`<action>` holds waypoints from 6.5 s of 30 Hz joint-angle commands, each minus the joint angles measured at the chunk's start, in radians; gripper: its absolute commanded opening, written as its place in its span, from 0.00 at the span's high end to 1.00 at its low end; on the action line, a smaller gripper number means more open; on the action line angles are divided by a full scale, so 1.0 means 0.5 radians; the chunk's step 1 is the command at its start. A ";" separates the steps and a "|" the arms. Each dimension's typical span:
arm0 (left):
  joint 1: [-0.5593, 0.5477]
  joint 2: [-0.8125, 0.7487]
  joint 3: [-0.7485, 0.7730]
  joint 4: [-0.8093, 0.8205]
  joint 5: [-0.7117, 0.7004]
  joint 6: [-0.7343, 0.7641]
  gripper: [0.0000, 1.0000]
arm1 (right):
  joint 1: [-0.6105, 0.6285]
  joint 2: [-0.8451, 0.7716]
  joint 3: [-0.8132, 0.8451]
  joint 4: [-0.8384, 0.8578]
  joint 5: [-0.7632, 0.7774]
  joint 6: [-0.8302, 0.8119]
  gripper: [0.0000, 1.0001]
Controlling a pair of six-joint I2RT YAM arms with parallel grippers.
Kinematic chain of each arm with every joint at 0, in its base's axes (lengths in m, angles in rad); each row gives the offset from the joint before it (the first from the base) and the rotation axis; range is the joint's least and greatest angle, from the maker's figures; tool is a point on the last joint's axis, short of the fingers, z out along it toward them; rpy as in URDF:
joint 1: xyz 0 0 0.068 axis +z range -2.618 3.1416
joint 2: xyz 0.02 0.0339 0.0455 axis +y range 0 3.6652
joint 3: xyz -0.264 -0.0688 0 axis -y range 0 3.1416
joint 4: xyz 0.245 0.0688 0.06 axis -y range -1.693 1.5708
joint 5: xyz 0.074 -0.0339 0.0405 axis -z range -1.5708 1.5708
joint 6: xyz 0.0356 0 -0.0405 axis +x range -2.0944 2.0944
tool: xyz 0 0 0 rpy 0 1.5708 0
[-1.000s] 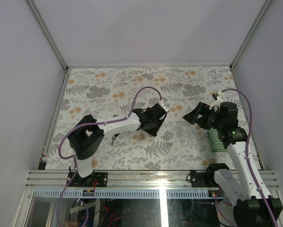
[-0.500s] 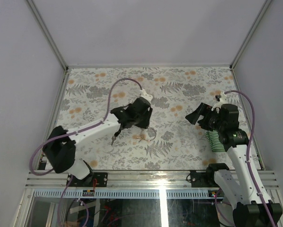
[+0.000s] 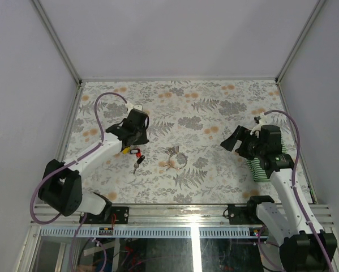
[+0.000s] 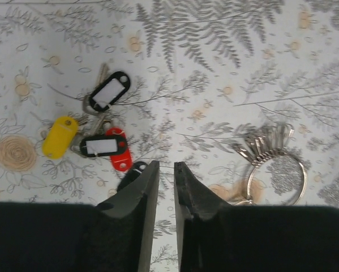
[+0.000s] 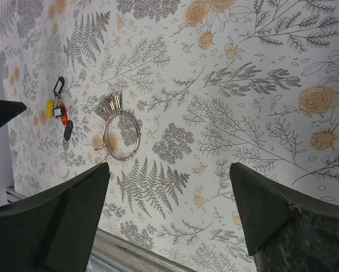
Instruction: Put the keys on the keyring
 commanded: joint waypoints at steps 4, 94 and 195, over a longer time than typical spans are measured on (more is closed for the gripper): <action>0.065 0.097 -0.057 -0.029 -0.110 -0.078 0.65 | -0.006 0.055 0.016 0.042 -0.099 -0.112 0.05; -0.963 0.073 0.276 -0.283 0.222 0.621 1.00 | 0.202 -0.131 -0.055 0.337 -0.066 -0.150 0.08; -1.191 -0.412 0.575 -0.307 0.241 1.003 0.69 | 1.207 0.009 0.002 1.135 -0.309 1.108 1.00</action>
